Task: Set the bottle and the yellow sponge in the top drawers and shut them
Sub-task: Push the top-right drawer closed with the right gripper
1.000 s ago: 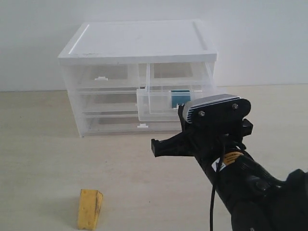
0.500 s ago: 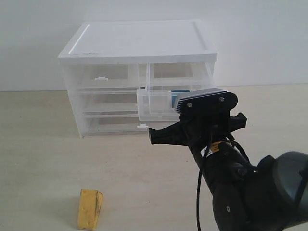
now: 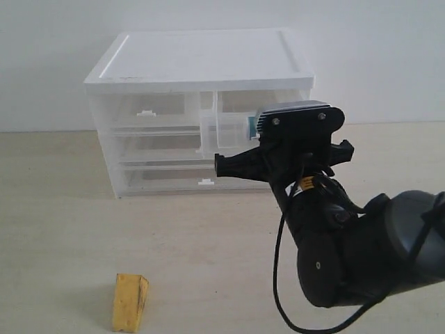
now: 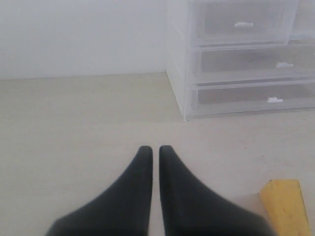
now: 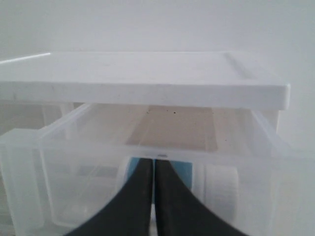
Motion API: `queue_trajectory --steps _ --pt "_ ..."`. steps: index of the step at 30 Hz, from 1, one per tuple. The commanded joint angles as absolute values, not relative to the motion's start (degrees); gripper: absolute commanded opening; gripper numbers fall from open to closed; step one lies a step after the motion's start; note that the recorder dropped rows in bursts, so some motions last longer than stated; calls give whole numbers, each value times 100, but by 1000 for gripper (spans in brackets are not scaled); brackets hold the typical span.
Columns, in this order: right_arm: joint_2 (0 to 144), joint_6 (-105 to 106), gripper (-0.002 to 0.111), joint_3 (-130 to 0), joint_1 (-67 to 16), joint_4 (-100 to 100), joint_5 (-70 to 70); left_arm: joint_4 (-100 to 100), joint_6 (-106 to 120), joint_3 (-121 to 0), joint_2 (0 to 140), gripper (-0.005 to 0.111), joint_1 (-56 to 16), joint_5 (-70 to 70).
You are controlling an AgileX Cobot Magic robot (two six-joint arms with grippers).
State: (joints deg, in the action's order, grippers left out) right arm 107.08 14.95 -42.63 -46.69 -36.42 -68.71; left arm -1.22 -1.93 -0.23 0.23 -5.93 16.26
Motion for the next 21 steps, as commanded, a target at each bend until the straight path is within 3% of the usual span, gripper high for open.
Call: queue_trajectory --steps 1,21 --pt "10773 1712 0 -4500 -4627 -3540 -6909 -67 -171 0 0 4 -576 1603" --pt "11071 1855 0 -5278 -3917 -3241 -6238 -67 -171 0 0 4 -576 1621"
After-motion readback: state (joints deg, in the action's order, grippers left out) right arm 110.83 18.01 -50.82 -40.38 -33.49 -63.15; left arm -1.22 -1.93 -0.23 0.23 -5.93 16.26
